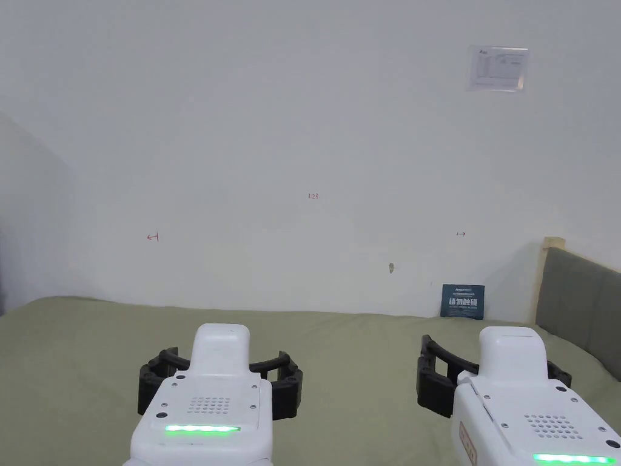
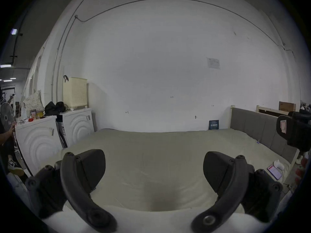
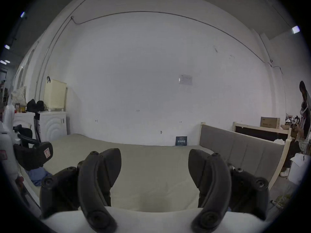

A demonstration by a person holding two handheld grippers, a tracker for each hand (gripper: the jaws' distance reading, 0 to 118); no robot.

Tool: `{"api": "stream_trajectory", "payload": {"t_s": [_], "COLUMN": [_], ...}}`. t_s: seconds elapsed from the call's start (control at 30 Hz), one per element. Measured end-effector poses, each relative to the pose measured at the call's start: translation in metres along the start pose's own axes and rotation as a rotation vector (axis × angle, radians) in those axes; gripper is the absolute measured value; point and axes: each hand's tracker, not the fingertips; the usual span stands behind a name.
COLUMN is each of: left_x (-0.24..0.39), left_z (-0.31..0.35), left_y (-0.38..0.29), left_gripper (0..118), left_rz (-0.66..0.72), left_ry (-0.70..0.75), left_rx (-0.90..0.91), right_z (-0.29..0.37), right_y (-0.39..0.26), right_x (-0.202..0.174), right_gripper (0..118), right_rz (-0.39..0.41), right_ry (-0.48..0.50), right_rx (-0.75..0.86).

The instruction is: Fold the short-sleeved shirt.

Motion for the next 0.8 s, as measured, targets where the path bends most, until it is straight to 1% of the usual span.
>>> {"api": "stream_trajectory", "payload": {"t_s": [0.13,0.23,0.3,0.37,0.43,0.47,0.53,0.6,0.7,0.77,0.8], "left_x": [-0.003,-0.006,-0.009,-0.009,-0.01,-0.01,-0.011,-0.012,-0.011,-0.011,-0.012], "left_z": [0.002,0.005,0.005,0.005,0.005,0.005,0.004,0.002,0.0,-0.002,-0.004], "left_y": [0.006,0.01,0.012,0.014,0.014,0.014,0.012,0.008,0.003,0.002,0.003], "left_gripper": [117,117,117,117,117,117,117,117,117,117,117], "left_rz": [0.017,0.034,0.05,0.062,0.077,0.087,0.111,0.126,0.105,0.101,0.111], "left_ry": [-0.012,-0.014,-0.021,-0.025,-0.031,-0.038,-0.056,-0.072,-0.063,-0.065,-0.076], "left_rx": [0.011,0.026,0.03,0.038,0.04,0.039,0.033,0.012,-0.001,-0.01,-0.024], "right_z": [-0.002,-0.004,-0.007,-0.01,-0.014,-0.015,-0.017,-0.016,-0.015,-0.012,-0.011], "right_y": [0.002,0.003,0.003,-0.001,-0.007,-0.009,-0.013,-0.015,-0.012,-0.011,-0.012], "right_x": [0.004,0.008,0.009,0.012,0.013,0.014,0.012,0.01,0.004,0.002,0.003], "right_gripper": [86,86,86,86,86,86,86,86,86,86,86], "right_rz": [-0.016,-0.065,-0.081,-0.117,-0.182,-0.213,-0.236,-0.226,-0.136,-0.092,-0.115], "right_ry": [0.009,0.049,0.077,0.135,0.242,0.278,0.288,0.265,0.172,0.173,0.2], "right_rx": [-0.001,-0.016,-0.05,-0.067,-0.109,-0.144,-0.165,-0.14,-0.108,-0.071,-0.058]}}
